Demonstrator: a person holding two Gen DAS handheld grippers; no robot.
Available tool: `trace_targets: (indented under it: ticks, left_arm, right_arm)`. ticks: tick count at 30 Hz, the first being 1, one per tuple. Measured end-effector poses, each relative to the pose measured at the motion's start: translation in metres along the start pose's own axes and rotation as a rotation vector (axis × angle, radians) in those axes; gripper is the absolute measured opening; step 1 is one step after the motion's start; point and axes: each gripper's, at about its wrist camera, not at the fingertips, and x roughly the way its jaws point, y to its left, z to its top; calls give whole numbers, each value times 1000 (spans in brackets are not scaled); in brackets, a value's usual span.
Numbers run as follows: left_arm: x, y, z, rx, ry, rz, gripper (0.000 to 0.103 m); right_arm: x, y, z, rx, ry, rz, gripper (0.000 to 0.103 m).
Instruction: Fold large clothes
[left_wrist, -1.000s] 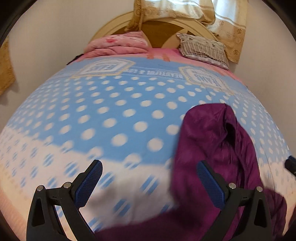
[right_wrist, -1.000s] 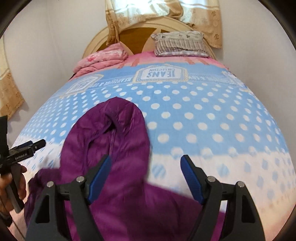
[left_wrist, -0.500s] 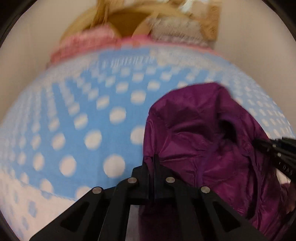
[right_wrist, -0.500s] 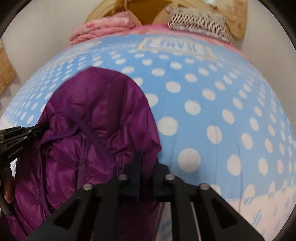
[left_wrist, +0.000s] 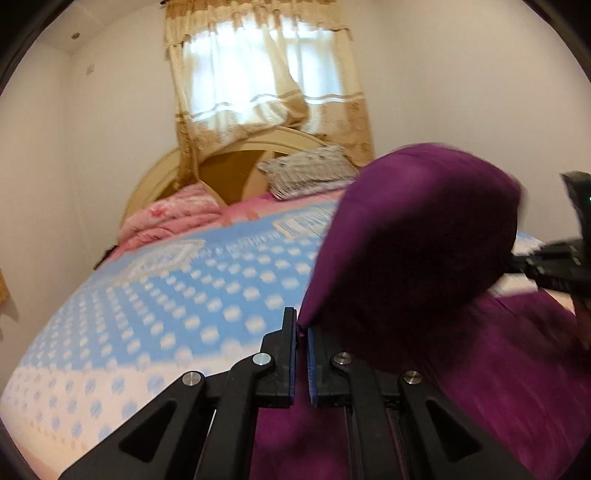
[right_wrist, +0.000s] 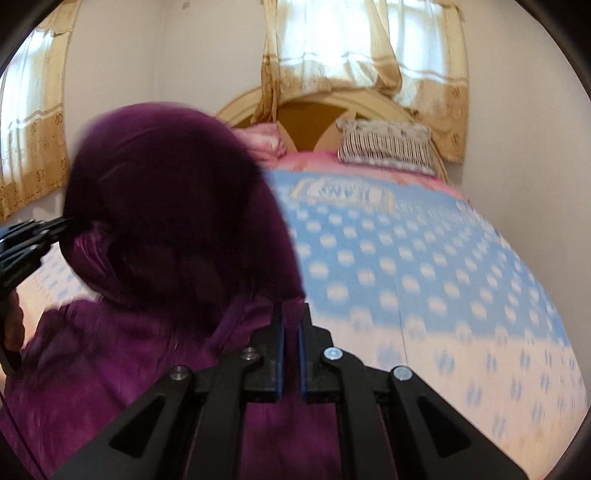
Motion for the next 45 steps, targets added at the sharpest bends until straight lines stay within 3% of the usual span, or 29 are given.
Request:
trace_targets:
  ticks: [3,4,5,7,8,11,12,17,20,22,23,29,34,37,41,45]
  left_arm:
    - [-28,2,-23,8,48,-29,11]
    - [-33,4,-28,3,63,-30,23]
    - [-36,7,-33,2,81,-18,51]
    - [-37,12,-36,-24,82,62,87]
    - [-41,20,-35,-67,55,99,91]
    - [-33,38,-25,-201,81,99,93]
    - [-30,41,-21,-238,94,106,94]
    - [8,27,-6,-313,219,76,94]
    - [22,-11,-17,-268,326,98,94]
    - [31,-29,-28,-222,380,104,94]
    - [33,-37,-35,-201,419,104,94]
    - [22,-49,-64,-177,462,63,94]
    - [11,-47,-50,-175,453,73,94]
    - [-10,-36,-22,-192,346,103,94]
    - [-20,-26,16,-193,208,240,94]
    - [5,-36,16,-228,241,264,94]
  right_arm:
    - [-25,-9,-23,-1,60,16,7]
    - [-32,-12,-27,1,88,18,12]
    - [-34,-13,-29,1,103,7,18]
    - [-40,-19,-29,18,135,-6,31]
    - [-44,-22,-27,37,155,-2,37]
    - [-53,-15,-18,97,160,-1,64]
    - [-53,-11,-15,114,160,11,68]
    - [-31,23,-4,265,229,128,80]
    - [2,42,-9,353,330,188,80]
    - [17,52,-15,341,370,183,49]
    - [22,55,-19,327,398,182,11]
    - [13,54,-43,261,483,142,10]
    - [10,49,-50,233,476,128,11]
    - [-10,52,-37,210,434,94,15]
    - [-44,51,-12,199,291,-20,20]
    - [-35,51,6,263,181,-38,22]
